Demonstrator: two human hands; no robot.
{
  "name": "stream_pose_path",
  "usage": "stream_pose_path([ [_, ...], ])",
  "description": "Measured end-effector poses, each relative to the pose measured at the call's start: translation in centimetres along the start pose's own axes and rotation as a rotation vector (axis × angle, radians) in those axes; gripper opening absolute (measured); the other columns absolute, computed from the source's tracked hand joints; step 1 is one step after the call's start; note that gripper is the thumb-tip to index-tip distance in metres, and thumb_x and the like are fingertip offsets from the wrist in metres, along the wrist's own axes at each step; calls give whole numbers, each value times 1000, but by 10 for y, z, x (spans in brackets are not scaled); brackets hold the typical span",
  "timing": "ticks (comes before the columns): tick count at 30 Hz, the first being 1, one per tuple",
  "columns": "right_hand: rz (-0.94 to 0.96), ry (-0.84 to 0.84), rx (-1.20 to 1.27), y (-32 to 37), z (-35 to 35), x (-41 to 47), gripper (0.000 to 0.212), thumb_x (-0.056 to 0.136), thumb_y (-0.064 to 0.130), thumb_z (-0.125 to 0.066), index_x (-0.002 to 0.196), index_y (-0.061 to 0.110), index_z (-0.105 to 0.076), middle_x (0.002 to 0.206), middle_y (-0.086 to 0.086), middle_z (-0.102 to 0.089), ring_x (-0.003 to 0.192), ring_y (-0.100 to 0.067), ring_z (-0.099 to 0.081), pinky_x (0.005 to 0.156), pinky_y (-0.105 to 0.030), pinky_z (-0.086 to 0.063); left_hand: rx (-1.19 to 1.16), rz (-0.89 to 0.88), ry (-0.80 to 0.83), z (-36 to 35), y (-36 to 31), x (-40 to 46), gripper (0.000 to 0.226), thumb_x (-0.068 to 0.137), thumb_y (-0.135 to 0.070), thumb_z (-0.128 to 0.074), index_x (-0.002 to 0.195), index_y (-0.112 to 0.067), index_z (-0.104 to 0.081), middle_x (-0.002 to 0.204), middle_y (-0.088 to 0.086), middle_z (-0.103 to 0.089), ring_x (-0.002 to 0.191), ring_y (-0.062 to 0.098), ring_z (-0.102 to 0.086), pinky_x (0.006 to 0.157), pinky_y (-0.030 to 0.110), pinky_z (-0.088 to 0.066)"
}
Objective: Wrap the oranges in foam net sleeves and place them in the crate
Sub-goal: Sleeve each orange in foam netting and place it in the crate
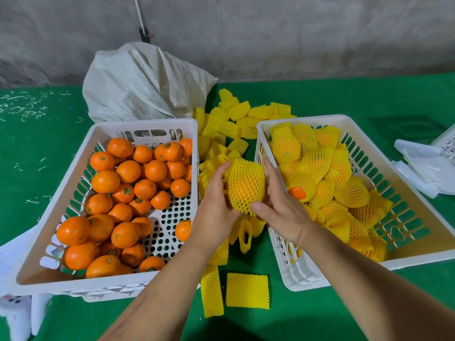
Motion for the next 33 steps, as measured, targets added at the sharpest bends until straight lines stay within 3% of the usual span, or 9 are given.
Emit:
stream_pose_path([
  [3,-91,-31,63,-6,2,2,113,62,102,-47,151,62,10,164,11,-27,135,-24,-51,100,-48,-53,38,-8,98,-12,-1,-2,110,88,-20,-85,162,-53,-10,157,-3,-44,139,19,-53,107,46,-54],
  [6,-114,-105,208,-11,5,5,116,59,94,-66,149,66,1,163,17,-25,140,-19,-44,104,-46,-52,93,-65,81,-12,-6,-3,82,92,-19,-81,157,-43,-38,134,-11,-57,123,4,-57,101,26,-52],
  [8,-131,-167,347,-16,8,7,113,58,90,-72,147,68,-6,161,18,-28,141,-16,-44,102,-37,-53,34,-50,30,-5,-5,-2,66,92,-10,-79,147,-36,-55,122,-11,-64,111,-4,-61,94,23,-55],
  [11,-139,-169,473,-18,3,6,124,51,80,-85,145,69,-6,146,27,-37,131,-2,-47,85,-15,-52,-74,-16,-32,6,-2,-2,48,94,-1,-74,135,-25,-69,116,-7,-74,103,4,-69,91,31,-60],
  [16,-45,-177,378,-20,4,2,134,62,39,-96,147,68,4,151,23,-29,135,-6,-43,92,-20,-46,-122,-52,-43,10,-7,-4,35,98,-4,-71,129,-19,-75,101,8,-72,92,22,-67,80,37,-57],
  [21,-46,-318,331,-24,14,-4,101,65,43,-82,143,58,-20,123,34,-44,106,0,-58,69,-24,-57,-89,-86,-68,10,-12,-6,31,95,-3,-72,115,-26,-78,92,5,-66,85,11,-61,73,20,-48],
  [25,-75,-413,420,-33,26,-7,82,73,45,-77,137,57,-27,127,11,-55,104,-9,-65,68,-23,-57,12,-150,11,-5,-20,-9,20,97,-6,-72,114,-14,-79,90,-3,-61,82,8,-60,72,23,-51],
  [29,-33,-310,259,-18,15,-6,73,80,50,-70,139,55,-28,123,19,-56,101,0,-63,68,-25,-58,43,-139,90,-15,-20,-8,14,93,-13,-75,103,-22,-72,104,-8,-57,97,10,-60,83,32,-53],
  [33,-26,-241,293,-17,13,-7,76,76,48,-62,141,53,-22,126,11,-51,101,-6,-61,71,-36,-56,-43,-145,257,-30,-24,-13,21,85,-34,-70,104,-29,-63,144,-10,-37,146,4,-31,116,24,-33],
])
Point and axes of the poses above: each hand's wrist, its own x-axis towards the middle knuckle, its own z-axis out of the back of the hand, y = z × x, the point moved 10 cm from there along x, towards the middle knuckle
